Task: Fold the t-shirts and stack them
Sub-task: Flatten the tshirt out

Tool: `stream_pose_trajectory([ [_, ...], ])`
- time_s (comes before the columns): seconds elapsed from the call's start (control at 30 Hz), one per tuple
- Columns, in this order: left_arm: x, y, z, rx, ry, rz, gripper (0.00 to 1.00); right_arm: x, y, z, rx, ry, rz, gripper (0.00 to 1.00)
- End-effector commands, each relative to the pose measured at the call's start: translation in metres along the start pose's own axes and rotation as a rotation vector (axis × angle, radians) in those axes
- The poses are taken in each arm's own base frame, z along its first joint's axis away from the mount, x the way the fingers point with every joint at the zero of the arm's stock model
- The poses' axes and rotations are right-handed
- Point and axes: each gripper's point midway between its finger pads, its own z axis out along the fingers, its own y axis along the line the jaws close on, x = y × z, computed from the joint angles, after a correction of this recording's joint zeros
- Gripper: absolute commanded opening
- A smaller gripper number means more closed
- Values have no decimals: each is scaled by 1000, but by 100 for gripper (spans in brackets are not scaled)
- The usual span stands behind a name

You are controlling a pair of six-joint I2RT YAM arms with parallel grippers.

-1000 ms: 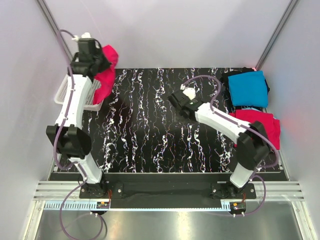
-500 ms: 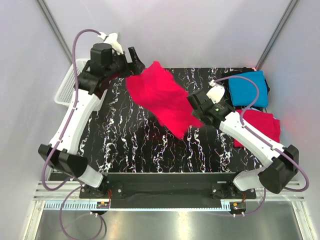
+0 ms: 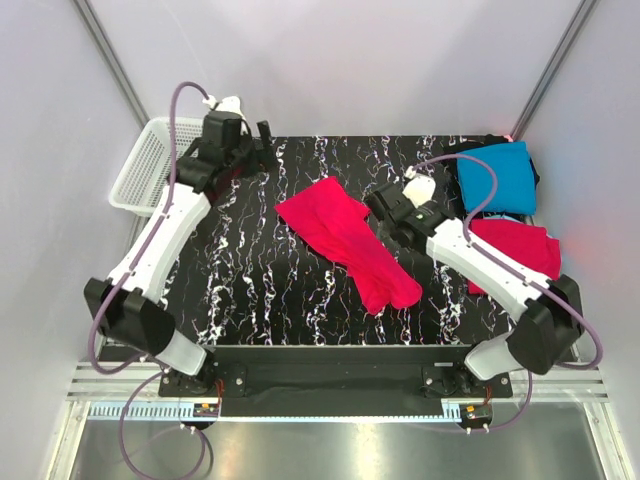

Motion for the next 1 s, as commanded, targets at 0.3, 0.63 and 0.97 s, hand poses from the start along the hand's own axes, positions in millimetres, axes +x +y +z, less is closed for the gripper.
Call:
stream_pose_trajectory([
  [0.3,123,-16,64,27,376,-43,98,74,-5,0,-137,217,-45,49],
  [0.63,194,-45,22,42,460,1,99,133,-56,4,74,307,-54,45],
  [0.97,228,-38,4,17,494,49,99,178,-92,-14,146,385,-30,35],
])
